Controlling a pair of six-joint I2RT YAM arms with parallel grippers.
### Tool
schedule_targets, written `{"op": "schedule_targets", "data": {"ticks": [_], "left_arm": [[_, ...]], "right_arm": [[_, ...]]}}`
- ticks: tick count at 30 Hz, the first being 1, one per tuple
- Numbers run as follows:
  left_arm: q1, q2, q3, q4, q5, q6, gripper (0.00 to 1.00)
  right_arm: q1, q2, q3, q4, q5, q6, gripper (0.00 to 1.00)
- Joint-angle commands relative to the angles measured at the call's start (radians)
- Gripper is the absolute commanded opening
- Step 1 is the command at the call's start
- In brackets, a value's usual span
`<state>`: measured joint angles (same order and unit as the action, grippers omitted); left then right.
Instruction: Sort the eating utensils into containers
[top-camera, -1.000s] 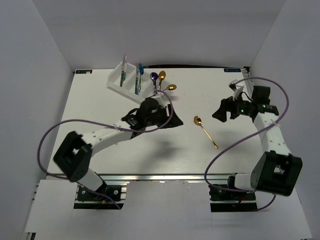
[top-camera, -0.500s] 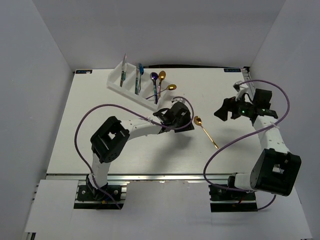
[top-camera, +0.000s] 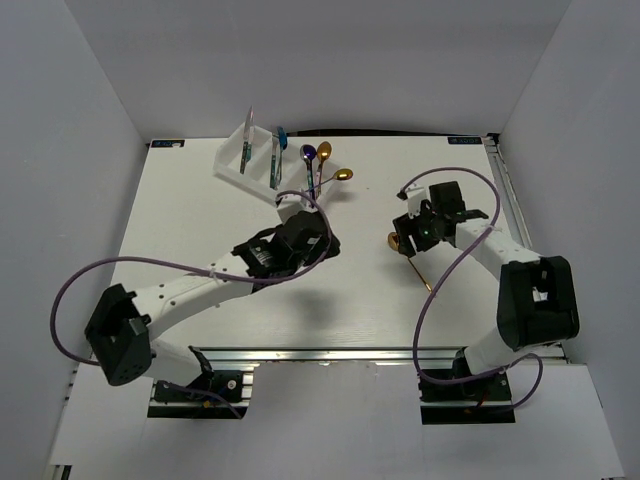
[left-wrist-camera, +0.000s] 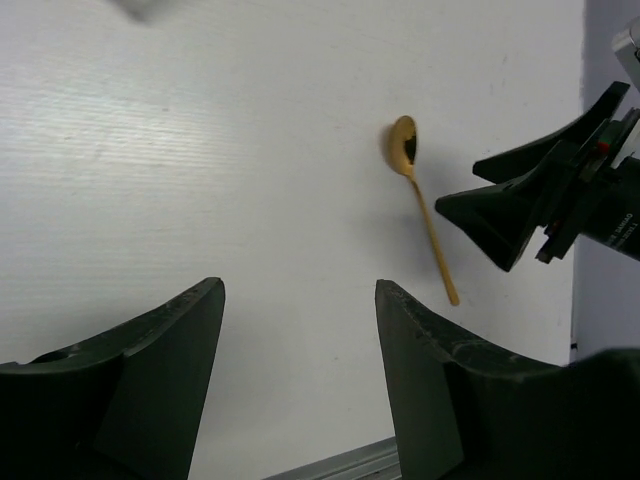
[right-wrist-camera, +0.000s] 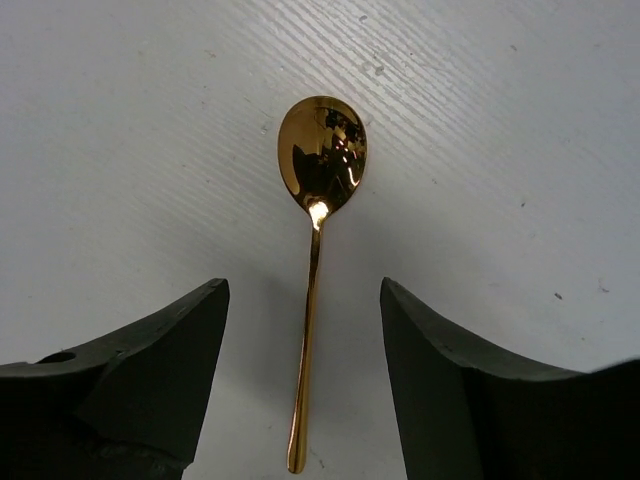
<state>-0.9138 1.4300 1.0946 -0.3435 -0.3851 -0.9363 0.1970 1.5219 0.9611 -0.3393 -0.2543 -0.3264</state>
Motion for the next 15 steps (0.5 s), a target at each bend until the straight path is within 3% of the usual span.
{"op": "schedule_targets", "data": {"ticks": [1, 6, 15], "left_arm": [[-0.004, -0.097, -0.076, -0.110, -0.090, -0.059, 0.73], [0.001, -0.251, -0.185, -0.138, -0.141, -0.072, 0.73], [0.006, -0.439, -0.243, -0.212, -0.207, -0.056, 0.72]], "right_arm": [[0.027, 0.046, 0.034, -0.007, 0.092, -0.006, 0.68], [0.059, 0.121, 0.033, -0.030, 0.133, -0.019, 0.52], [0.079, 0.196, 0.034, -0.040, 0.168, -0.023, 0.38]]}}
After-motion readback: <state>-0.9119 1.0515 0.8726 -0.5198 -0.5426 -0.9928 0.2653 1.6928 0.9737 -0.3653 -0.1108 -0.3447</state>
